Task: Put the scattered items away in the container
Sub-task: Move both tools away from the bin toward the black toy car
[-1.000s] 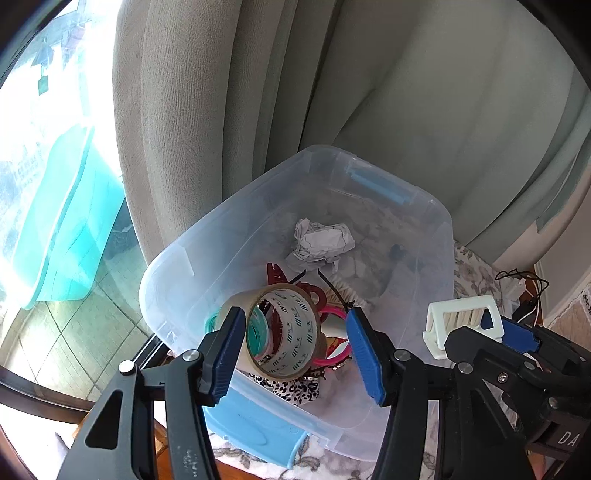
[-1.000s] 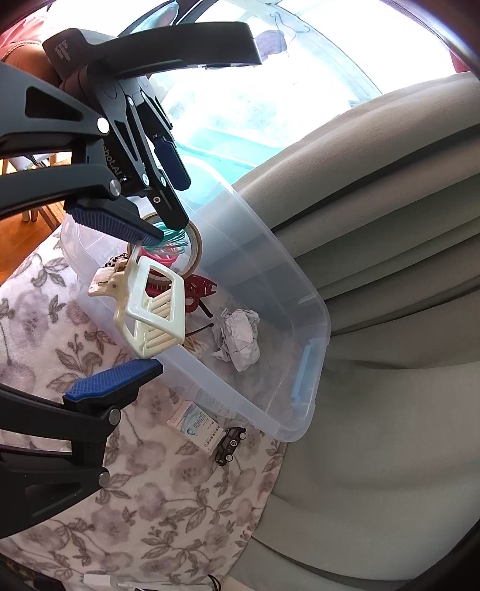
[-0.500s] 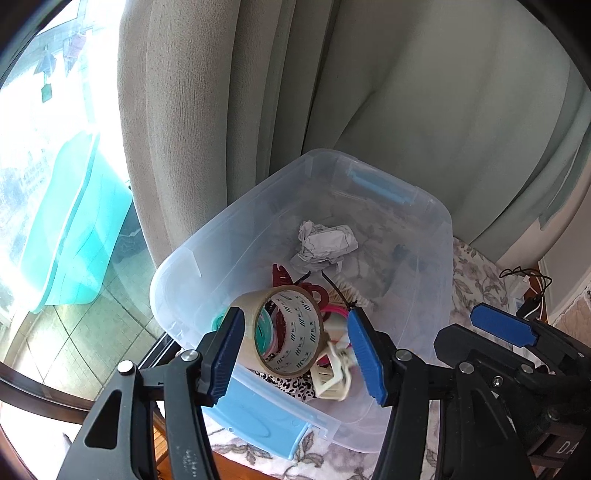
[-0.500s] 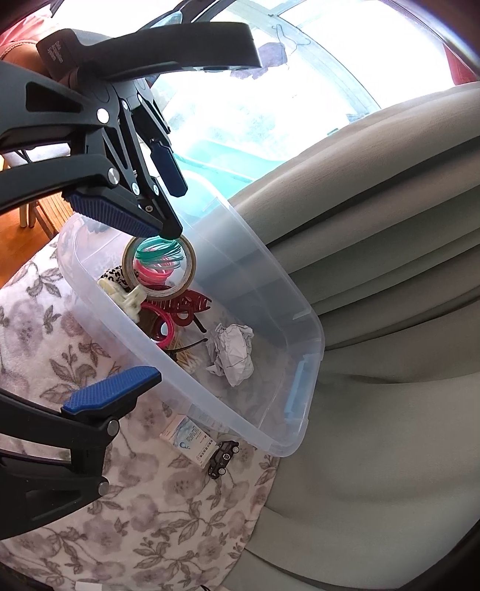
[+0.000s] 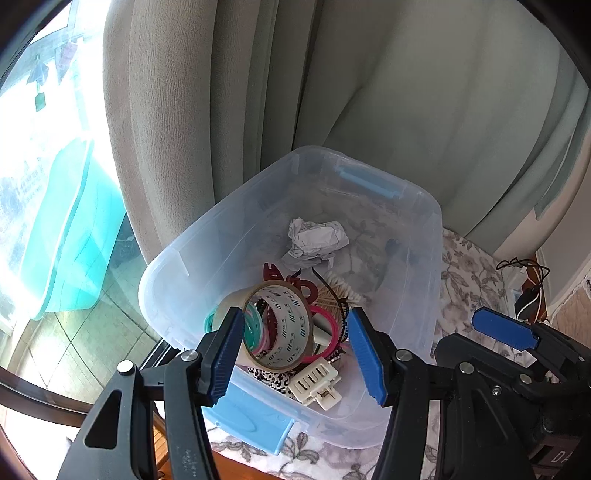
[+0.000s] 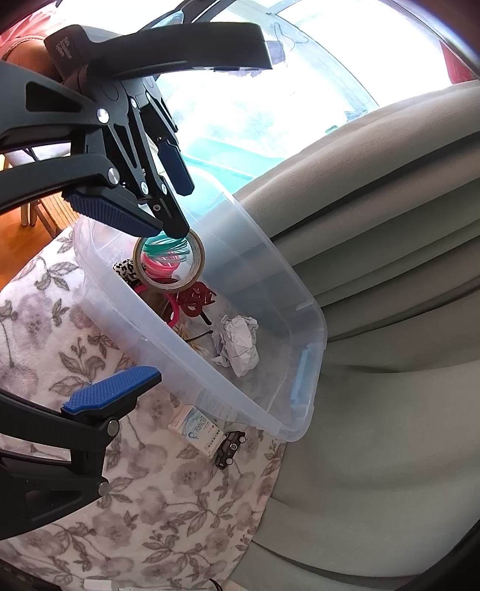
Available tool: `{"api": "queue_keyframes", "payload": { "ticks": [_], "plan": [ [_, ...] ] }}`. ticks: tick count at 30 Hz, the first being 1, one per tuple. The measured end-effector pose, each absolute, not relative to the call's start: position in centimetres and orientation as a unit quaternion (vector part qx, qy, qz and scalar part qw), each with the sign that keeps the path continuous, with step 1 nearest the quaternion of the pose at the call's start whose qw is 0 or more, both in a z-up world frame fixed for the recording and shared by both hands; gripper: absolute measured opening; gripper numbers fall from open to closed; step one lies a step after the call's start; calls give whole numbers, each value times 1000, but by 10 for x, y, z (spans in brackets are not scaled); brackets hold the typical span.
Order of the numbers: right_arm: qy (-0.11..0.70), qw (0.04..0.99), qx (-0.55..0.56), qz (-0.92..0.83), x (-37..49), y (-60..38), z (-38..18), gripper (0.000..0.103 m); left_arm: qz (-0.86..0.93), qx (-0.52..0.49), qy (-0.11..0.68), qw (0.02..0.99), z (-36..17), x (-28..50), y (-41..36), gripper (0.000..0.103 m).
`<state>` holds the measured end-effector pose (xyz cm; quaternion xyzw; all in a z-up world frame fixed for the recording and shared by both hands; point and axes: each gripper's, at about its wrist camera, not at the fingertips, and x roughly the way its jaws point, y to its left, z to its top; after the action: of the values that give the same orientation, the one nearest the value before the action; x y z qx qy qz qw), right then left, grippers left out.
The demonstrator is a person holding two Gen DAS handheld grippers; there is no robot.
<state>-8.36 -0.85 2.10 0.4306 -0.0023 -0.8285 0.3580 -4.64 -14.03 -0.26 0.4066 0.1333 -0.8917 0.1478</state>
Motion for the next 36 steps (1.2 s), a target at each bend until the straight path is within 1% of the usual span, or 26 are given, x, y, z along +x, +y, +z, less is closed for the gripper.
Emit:
{"api": "queue_keyframes", "payload": {
  "ticks": [9,14,24,28,36],
  "plan": [
    [-53,322,424,-845,-87,50,22,76,-899,406,102,129,7,-48,-109,59],
    [-97,286,421,-855,-93,97,19,76,-905,400,83,115,17,-50,-87,59],
    [-156,232,435,-856,-97,164,-5,76,-909,411,38,62,20,-58,-29,59],
    [-180,213,442,-852,-98,186,-18,76,-905,424,20,39,13,-66,-7,59],
    [-209,186,459,-843,-105,218,-41,76,-886,463,-9,14,-20,-88,26,59]
  ]
}}
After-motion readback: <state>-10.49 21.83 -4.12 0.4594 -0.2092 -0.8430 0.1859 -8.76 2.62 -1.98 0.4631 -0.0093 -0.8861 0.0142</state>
